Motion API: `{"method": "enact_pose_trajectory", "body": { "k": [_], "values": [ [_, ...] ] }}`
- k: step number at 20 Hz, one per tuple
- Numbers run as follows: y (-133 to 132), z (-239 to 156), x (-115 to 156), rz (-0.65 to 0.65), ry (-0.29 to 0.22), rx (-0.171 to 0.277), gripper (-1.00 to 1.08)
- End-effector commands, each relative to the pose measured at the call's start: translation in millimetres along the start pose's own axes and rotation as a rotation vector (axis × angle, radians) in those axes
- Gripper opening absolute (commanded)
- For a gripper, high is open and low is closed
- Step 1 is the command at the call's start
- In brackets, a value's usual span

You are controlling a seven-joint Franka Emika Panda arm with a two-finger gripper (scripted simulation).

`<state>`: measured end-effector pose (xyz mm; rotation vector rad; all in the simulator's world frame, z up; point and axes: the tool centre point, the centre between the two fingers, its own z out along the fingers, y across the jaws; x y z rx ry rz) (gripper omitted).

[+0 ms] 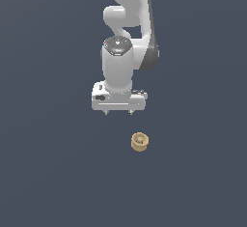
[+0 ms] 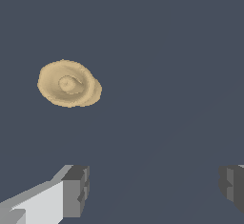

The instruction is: Pick up the object and move it to a goal position.

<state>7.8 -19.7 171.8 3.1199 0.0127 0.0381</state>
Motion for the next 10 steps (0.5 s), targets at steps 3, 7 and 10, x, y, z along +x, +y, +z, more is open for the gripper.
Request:
{"method": "enact_pose_trajectory", "body": {
  "k": [3,7,10],
  "values": [
    [0.0,0.6,-0.3,-0.004,-0.001,-0.001,1.0],
    [-0.3,4.8,-2.4,-0.032,-0.009,-0.012,1.0],
    [-0.6,7.4,-3.6,-0.052,-0.014,-0.018,1.0]
  ]
}}
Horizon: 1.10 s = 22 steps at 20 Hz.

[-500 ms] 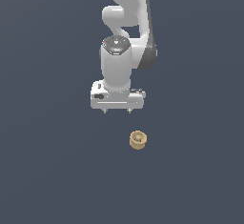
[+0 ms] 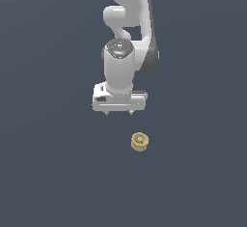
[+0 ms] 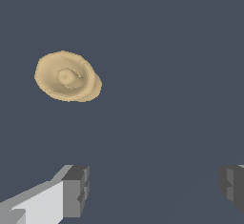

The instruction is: Pick up the object and move it to a goal position.

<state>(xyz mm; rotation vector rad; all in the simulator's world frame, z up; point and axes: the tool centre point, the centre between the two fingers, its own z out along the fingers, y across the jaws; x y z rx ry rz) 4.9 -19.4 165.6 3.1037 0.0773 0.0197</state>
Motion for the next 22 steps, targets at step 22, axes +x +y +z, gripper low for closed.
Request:
{"method": "enact_pose_trajectory", "body": {
  "k": [22],
  "values": [
    [-13,10,13,-0.199,-0.007,-0.005,1.0]
  ]
}}
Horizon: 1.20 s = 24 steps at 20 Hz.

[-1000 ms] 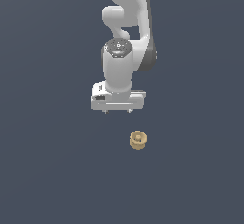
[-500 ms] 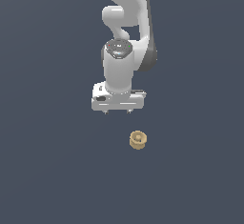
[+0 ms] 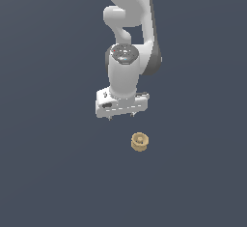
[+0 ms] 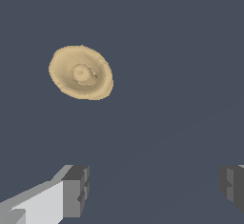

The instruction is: Pick up the object and move it to a goal position.

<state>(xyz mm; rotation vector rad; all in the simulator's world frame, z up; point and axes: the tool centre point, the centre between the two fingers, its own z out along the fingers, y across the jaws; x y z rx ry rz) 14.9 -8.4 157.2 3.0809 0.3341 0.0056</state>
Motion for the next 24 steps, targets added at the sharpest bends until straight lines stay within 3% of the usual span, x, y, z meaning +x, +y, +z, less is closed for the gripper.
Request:
{"method": "enact_pose_trajectory", "body": {
  "k": [1,24],
  "values": [
    [-3,3,4,-0.056,-0.001,0.0,1.0],
    [-46,34,56,-0.759,0.002,0.019,1.0]
  ]
}}
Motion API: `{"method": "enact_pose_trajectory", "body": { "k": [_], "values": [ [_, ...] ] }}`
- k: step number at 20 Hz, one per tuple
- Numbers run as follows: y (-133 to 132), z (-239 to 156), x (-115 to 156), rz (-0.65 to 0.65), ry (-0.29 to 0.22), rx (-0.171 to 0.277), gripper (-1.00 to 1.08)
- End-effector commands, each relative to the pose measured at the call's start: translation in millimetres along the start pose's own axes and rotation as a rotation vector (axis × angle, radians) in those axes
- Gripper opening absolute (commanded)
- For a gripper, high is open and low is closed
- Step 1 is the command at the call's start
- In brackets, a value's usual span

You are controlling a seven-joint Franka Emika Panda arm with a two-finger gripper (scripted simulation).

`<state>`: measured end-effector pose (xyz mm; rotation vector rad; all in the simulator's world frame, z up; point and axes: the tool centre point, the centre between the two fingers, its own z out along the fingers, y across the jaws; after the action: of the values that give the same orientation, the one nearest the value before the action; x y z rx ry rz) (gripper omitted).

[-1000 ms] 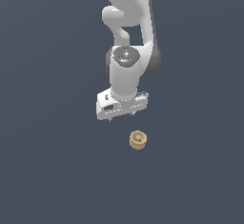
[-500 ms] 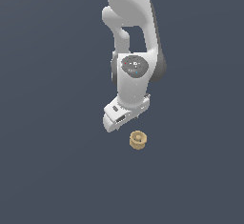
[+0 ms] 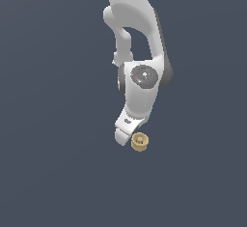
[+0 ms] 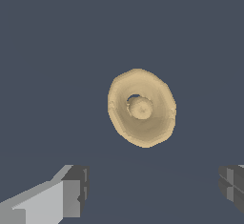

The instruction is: Pick up the object and move it to a goal position.

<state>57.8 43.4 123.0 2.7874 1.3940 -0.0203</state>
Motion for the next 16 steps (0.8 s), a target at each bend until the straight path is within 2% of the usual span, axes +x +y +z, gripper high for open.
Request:
{"method": "enact_pose_trajectory", "body": {
  "k": [1,9,16],
  "values": [
    [0,3,7,-0.078,0.003,0.002,1.0],
    [0,13,27,-0.294,0.015,0.008,1.0],
    [0,18,37,-0.405,0.023,0.011,1.0]
  ]
}}
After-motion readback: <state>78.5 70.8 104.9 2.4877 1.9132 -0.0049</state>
